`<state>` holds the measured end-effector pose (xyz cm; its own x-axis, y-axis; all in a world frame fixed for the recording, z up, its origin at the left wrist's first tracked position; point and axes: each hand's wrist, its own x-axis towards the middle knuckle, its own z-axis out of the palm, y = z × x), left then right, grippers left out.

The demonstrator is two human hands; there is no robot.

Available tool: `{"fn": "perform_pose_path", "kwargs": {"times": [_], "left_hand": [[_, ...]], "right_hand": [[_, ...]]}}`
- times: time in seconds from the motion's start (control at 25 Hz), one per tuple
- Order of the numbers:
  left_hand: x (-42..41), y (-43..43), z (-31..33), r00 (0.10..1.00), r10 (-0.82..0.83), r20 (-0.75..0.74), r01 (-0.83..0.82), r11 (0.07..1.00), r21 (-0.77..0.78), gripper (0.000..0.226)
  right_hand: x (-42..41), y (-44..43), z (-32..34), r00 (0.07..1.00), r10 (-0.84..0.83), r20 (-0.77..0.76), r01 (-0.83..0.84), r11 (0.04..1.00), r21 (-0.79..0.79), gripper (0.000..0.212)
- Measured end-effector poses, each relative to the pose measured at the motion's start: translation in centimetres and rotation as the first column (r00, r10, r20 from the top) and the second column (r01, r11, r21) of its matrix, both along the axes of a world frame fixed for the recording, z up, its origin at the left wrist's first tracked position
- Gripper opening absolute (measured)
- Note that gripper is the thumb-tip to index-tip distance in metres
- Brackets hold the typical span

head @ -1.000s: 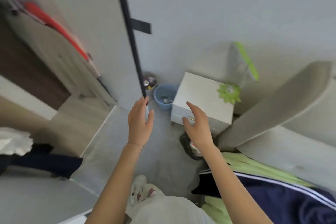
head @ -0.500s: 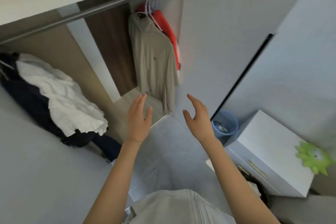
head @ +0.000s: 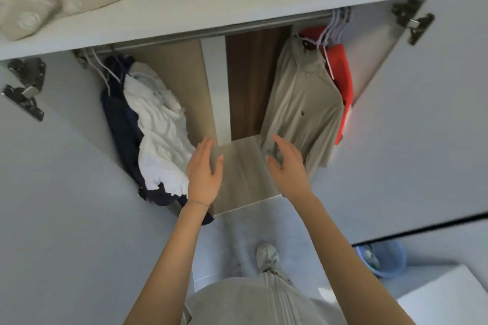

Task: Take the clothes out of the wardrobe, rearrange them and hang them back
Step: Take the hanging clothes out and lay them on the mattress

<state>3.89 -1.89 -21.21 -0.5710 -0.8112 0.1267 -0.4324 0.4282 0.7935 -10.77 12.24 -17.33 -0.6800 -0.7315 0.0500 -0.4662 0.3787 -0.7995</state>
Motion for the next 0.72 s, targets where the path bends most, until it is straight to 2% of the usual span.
{"fn": "perform_pose_path", "kwargs": {"times": [0.16, 0.36, 0.6, 0.72], "left_hand": [[-3.8, -2.2, 0.6, 0.994, 0.108, -0.025, -0.108, 0.994, 0.026, 0.049], [-9.2, -3.6, 1.1, 0.987, 0.160, -0.005, -0.160, 0.987, -0.024, 0.049], [-12.3, -4.5, 1.2, 0.977, 0.212, 0.004, -0.212, 0.977, -0.035, 0.049], [-13.4, -5.0, 1.1, 0.976, 0.218, 0.017, -0.218, 0.976, -0.021, 0.049]], "right_hand": [[-5.1, -3.8, 0.4, 0.997, 0.081, 0.005, -0.081, 0.997, -0.001, 0.053], [-11.1, -6.1, 0.5, 0.994, 0.107, -0.040, -0.106, 0.994, 0.011, 0.052], [-17.7, -7.7, -0.1, 0.984, 0.033, -0.175, -0.028, 0.999, 0.031, 0.053], [-21.8, -8.8, -0.6, 0.965, -0.019, -0.260, 0.059, 0.988, 0.144, 0.059]]}}
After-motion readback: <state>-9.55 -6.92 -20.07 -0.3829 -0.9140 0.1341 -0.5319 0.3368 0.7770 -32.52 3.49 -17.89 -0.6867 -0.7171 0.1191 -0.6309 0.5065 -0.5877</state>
